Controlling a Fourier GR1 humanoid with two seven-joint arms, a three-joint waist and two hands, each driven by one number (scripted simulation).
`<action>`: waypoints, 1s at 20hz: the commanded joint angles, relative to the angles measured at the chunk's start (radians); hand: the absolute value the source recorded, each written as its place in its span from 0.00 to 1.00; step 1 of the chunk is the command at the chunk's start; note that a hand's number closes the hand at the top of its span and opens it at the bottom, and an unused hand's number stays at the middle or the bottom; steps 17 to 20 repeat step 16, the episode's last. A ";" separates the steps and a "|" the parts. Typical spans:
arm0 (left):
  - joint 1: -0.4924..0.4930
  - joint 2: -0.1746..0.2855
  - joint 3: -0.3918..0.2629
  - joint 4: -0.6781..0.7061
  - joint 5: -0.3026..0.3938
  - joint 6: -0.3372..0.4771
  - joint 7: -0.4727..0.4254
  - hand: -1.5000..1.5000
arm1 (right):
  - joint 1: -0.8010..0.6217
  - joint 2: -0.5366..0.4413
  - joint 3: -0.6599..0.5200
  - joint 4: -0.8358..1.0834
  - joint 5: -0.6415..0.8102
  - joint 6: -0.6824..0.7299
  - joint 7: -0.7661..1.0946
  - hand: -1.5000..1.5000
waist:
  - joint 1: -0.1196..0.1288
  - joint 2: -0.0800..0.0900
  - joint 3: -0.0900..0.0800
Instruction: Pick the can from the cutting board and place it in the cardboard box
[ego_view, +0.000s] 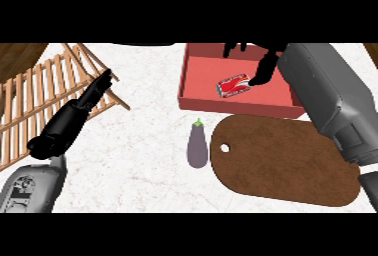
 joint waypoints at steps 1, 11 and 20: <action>0.003 -0.023 -0.018 -0.011 -0.021 0.022 0.010 0.50 | -0.015 0.012 -0.099 0.037 -0.092 -0.016 -0.112 0.00 | 0.001 0.000 0.001; 0.008 -0.028 -0.028 -0.026 -0.030 0.024 0.004 0.50 | -0.072 -0.048 -0.586 0.206 -0.556 0.111 0.083 0.00 | 0.010 0.007 0.001; -0.023 -0.024 -0.015 0.006 -0.029 0.020 -0.001 0.50 | -0.054 -0.102 -0.633 0.229 -0.592 0.067 0.088 0.00 | 0.019 0.014 0.001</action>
